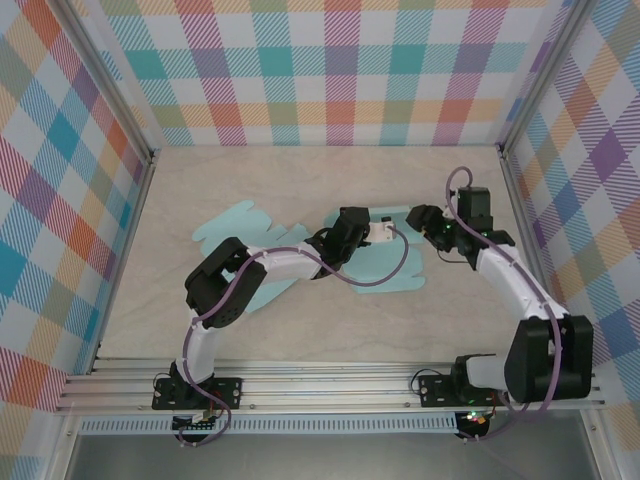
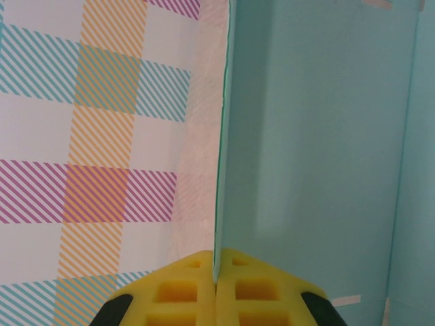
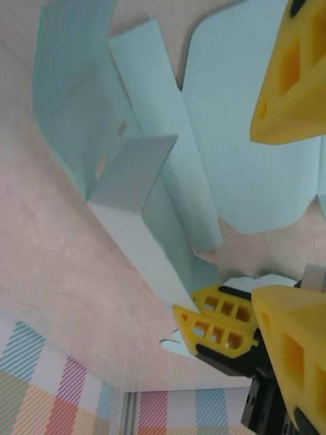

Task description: Fold the paper box

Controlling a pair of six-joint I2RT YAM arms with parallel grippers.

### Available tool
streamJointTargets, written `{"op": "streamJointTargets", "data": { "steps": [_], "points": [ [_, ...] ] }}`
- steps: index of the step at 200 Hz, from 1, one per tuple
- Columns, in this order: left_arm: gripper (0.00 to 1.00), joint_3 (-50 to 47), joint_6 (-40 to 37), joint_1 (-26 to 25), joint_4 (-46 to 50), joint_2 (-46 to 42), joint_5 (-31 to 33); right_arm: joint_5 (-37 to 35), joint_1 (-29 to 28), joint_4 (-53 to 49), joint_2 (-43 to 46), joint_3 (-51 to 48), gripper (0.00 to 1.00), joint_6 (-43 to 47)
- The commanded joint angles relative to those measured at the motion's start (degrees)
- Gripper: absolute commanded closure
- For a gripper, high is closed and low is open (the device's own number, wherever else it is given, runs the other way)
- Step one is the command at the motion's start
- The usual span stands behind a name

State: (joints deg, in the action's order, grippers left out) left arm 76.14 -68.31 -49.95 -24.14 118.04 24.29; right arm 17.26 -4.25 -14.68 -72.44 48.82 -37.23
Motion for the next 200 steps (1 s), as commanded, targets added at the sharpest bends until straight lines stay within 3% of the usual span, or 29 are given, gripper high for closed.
{"op": "streamJointTargets", "data": {
  "steps": [1, 34, 95, 200],
  "points": [
    [1.0, -1.4, 2.0, 0.3, -0.1, -1.4, -1.8, -1.4, 0.6, -0.3, 1.6, -4.9, 0.47, 3.1],
    [1.0, -1.7, 2.5, 0.3, 0.5, -2.1, -2.2, -2.1, 0.6, 5.0, -0.2, -9.1, 0.51, 4.0],
    [1.0, -2.2, 3.0, 0.3, 0.9, -2.6, -3.2, -6.4, 0.9, 7.0, -10.8, -6.5, 0.51, 6.2],
    [1.0, -2.3, 2.7, 0.3, -0.2, -2.6, -3.5, -6.3, 2.0, 8.7, -20.6, -3.6, 0.39, 3.9]
  ]
}}
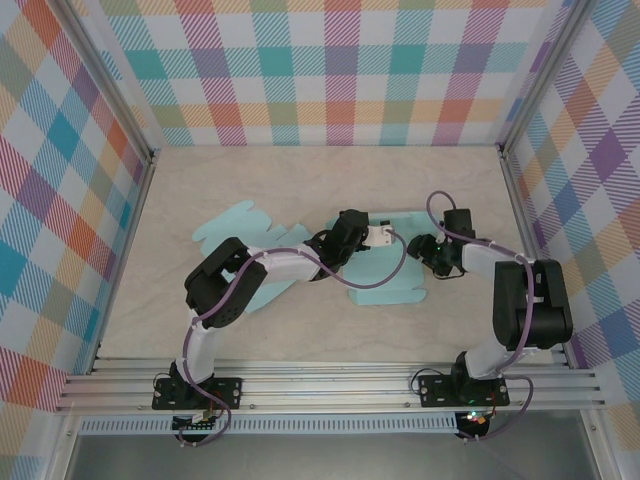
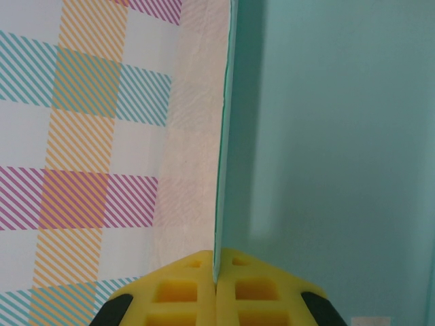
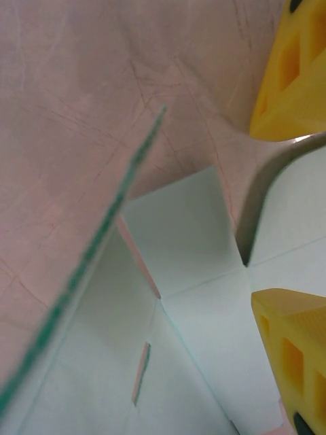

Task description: Fold the paper box

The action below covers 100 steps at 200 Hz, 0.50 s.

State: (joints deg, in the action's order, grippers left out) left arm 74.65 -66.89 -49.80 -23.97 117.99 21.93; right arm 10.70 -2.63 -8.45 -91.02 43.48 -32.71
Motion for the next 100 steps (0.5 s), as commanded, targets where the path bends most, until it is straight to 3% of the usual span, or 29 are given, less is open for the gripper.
{"op": "streamJointTargets", "data": {
  "steps": [1, 37, 100],
  "points": [
    [1.0, -0.8, 1.2, 0.2, -0.4, -2.6, -1.1, 0.3, 0.4, 2.6, -2.0, 1.7, 0.39, -0.7],
    [1.0, -0.7, 1.7, 0.1, -0.4, -2.7, -1.5, 3.3, 0.4, 6.3, -4.4, 1.9, 0.39, -1.8],
    [1.0, 0.0, 1.6, 0.2, -0.2, -1.7, -1.4, 7.3, 0.4, 12.7, -1.9, -0.7, 0.5, -1.9]
  ]
}}
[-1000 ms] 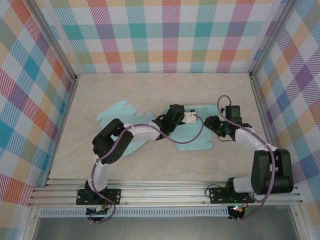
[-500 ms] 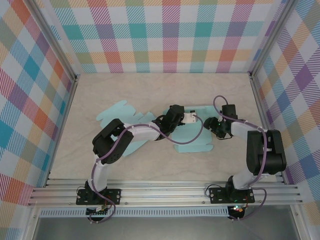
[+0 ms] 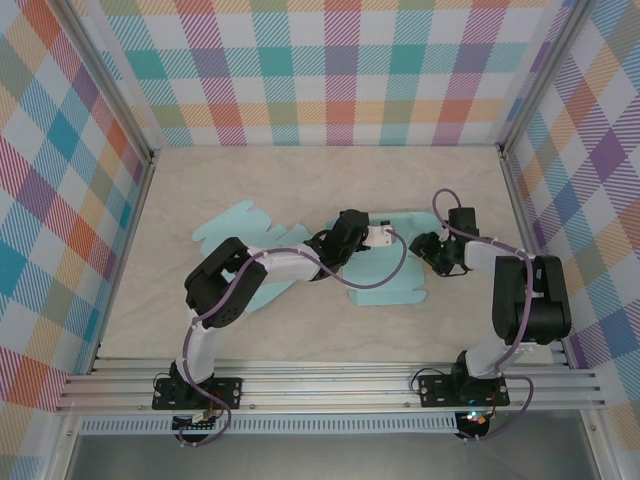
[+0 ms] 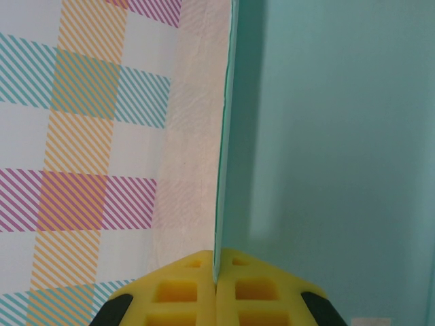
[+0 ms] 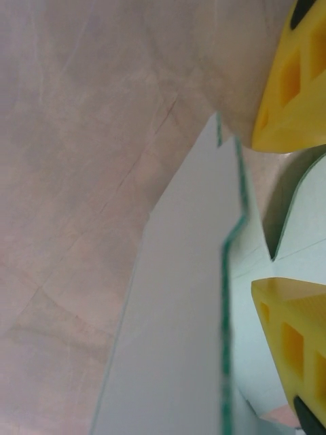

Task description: Fold the paper box

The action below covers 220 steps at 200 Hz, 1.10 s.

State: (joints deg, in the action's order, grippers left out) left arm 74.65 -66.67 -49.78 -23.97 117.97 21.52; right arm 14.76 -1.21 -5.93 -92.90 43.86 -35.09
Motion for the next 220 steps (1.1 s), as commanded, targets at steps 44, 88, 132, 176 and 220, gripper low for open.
{"op": "streamJointTargets", "data": {
  "steps": [44, 88, 132, 176, 220],
  "points": [
    [1.0, 0.3, 1.4, 0.3, -0.2, -1.5, -0.7, 3.8, -1.0, 12.0, 2.7, -2.3, 0.58, 0.6],
    [1.0, 0.4, 1.4, 0.3, -0.2, -1.0, -0.6, 4.0, -1.2, 12.4, 3.3, -3.1, 0.62, 0.4],
    [1.0, 0.9, 1.5, 0.2, -0.4, -0.3, 0.0, 4.2, -1.4, 15.4, 3.0, -5.1, 0.64, -2.3],
    [1.0, 1.2, 2.5, 0.2, -1.7, 0.5, 0.5, 2.1, -4.3, 21.4, 4.3, -7.7, 0.65, -7.4],
    [1.0, 1.5, 2.8, 0.2, -3.9, 1.3, 1.2, -2.3, -8.5, 26.0, 3.8, -8.1, 0.72, -10.0]
  ]
}}
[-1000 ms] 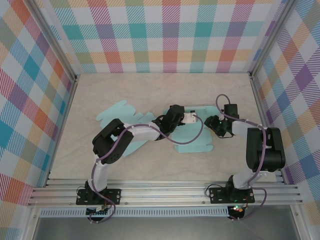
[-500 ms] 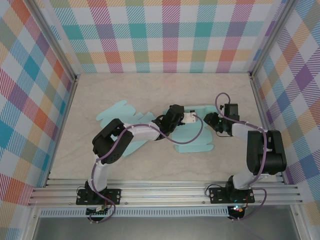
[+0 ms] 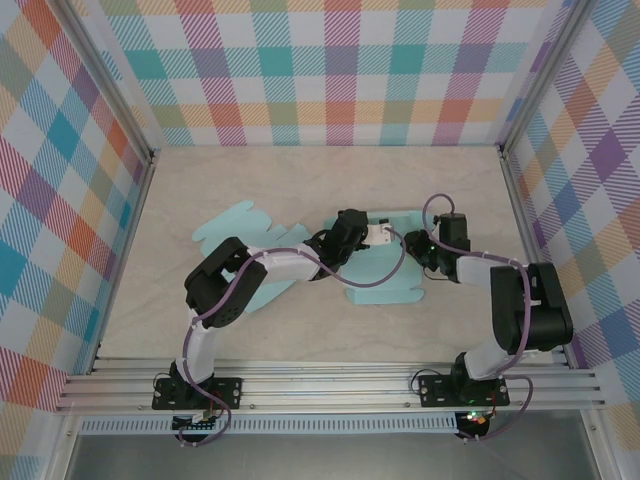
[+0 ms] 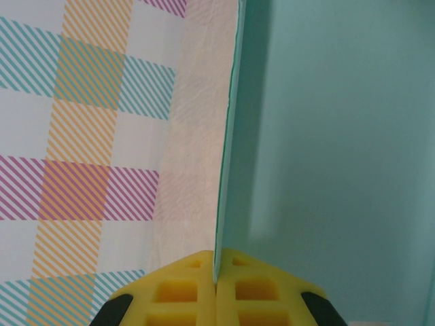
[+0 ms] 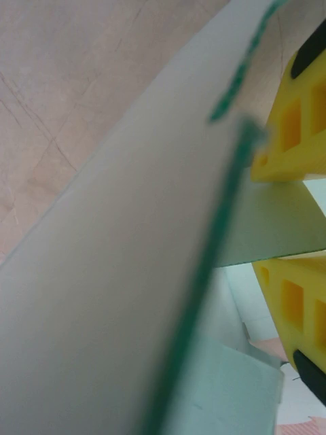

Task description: Fold the paper box

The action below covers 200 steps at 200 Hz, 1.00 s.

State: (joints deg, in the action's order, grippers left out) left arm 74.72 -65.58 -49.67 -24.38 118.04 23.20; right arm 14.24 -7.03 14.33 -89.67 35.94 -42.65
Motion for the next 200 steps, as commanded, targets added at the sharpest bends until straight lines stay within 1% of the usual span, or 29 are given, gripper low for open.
{"op": "streamJointTargets", "data": {
  "steps": [1, 25, 51, 99, 127, 151, 173, 185, 200],
  "points": [
    [1.0, 1.4, 1.7, 0.1, -3.6, 1.2, -0.5, -1.9, -2.7, 5.8, 0.4, -0.2, 0.72, -2.4],
    [1.0, 1.7, 1.5, 0.1, -3.9, 1.4, -0.4, -2.6, -3.7, 6.0, -0.4, 0.5, 0.73, -2.5],
    [1.0, 1.7, 0.9, 0.1, -5.1, 1.3, 0.1, -4.5, -3.7, 2.0, 1.9, 0.6, 0.72, -0.7],
    [1.0, 1.4, -0.7, 0.1, -7.0, 1.9, 0.9, -8.2, -3.1, -4.8, 10.1, -1.3, 0.61, 2.7],
    [1.0, 0.9, -1.9, 0.1, -8.7, 2.3, 1.0, -9.6, -2.1, -9.6, 15.4, -1.9, 0.57, 4.8],
    [1.0, 0.2, -4.4, 0.1, -11.8, 2.8, 0.5, -11.0, 0.3, -13.8, 20.5, -2.8, 0.57, 6.1],
    [1.0, -1.1, -7.6, 0.0, -15.8, 3.6, -0.5, -10.5, 4.0, -17.0, 25.7, -2.8, 0.57, 7.8],
    [1.0, -1.8, -9.6, 0.0, -18.1, 3.9, -1.2, -9.9, 7.0, -20.1, 28.2, -1.5, 0.57, 8.9],
    [1.0, -2.3, -11.8, 0.1, -20.1, 4.2, -2.0, -8.8, 11.4, -23.1, 29.2, 0.6, 0.58, 9.6]
  ]
}}
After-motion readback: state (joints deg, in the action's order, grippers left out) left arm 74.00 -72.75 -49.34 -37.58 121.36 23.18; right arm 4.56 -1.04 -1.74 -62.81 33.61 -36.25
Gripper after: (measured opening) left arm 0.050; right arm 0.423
